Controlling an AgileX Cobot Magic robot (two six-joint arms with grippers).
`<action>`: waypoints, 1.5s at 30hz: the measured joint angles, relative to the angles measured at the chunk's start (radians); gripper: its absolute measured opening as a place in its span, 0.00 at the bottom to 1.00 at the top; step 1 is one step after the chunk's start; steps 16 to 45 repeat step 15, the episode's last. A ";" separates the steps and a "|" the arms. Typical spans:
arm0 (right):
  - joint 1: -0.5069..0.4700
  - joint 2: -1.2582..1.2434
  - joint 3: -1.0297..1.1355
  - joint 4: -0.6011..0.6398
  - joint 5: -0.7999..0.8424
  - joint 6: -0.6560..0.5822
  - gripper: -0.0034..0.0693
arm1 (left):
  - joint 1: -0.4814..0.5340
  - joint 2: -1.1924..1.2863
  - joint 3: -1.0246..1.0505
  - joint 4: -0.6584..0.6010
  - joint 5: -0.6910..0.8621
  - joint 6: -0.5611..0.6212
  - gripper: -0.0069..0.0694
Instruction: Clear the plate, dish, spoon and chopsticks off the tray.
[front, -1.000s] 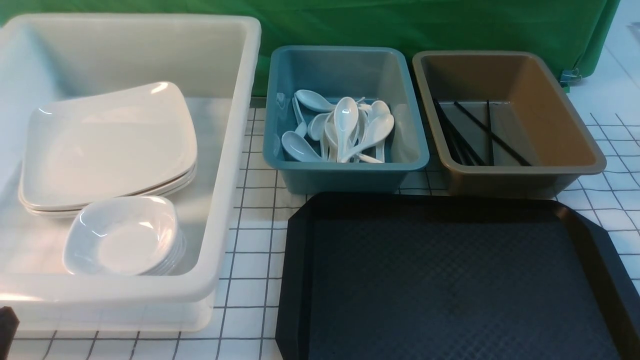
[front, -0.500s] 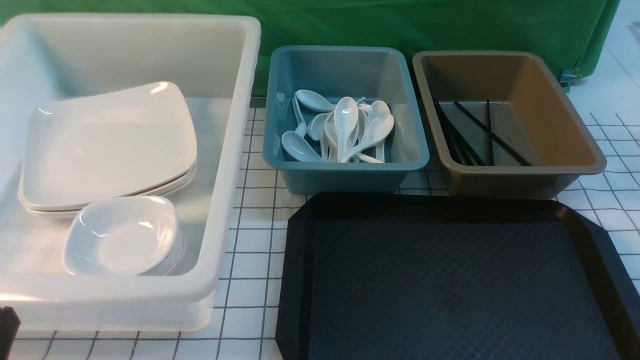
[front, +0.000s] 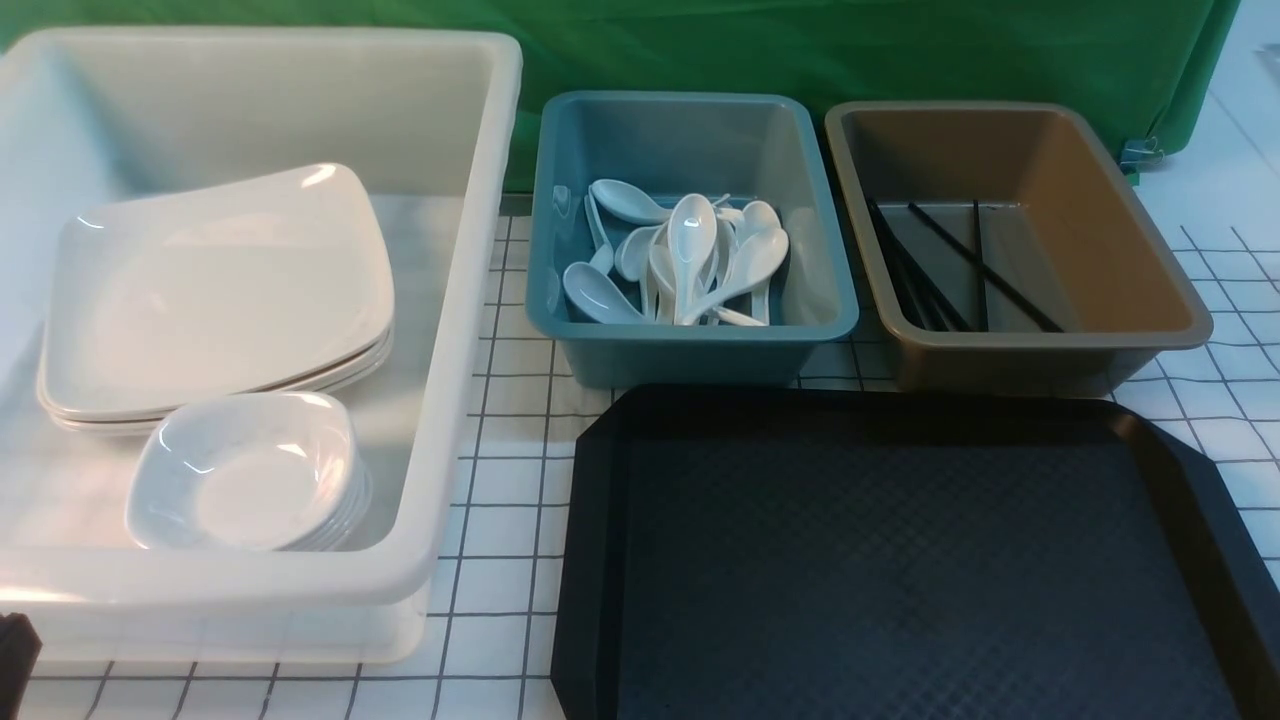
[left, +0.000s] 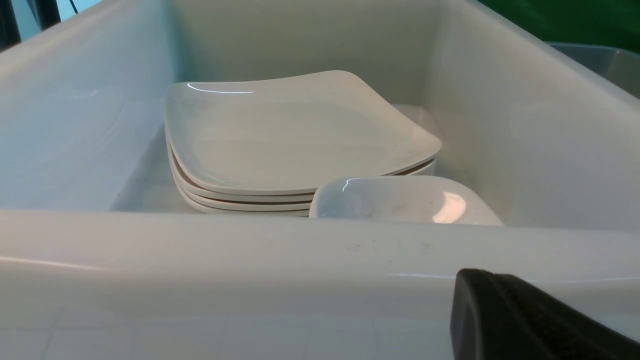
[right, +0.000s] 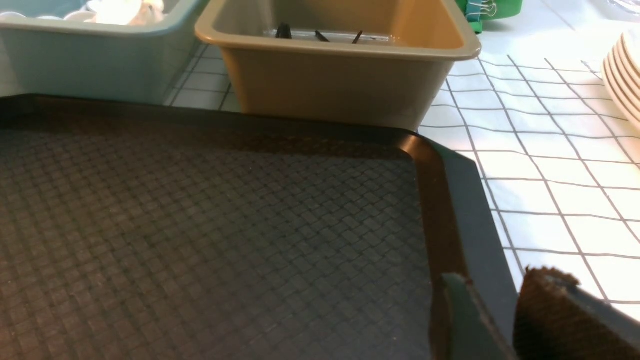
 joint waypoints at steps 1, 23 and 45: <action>0.000 0.000 0.000 0.000 0.000 0.000 0.38 | 0.000 0.000 0.000 0.000 0.000 0.000 0.10; 0.000 0.000 0.000 0.000 0.000 0.000 0.38 | 0.000 0.000 0.000 0.000 0.000 0.000 0.11; 0.000 0.000 0.000 0.000 0.000 0.000 0.38 | 0.000 0.000 0.000 0.000 0.000 0.000 0.11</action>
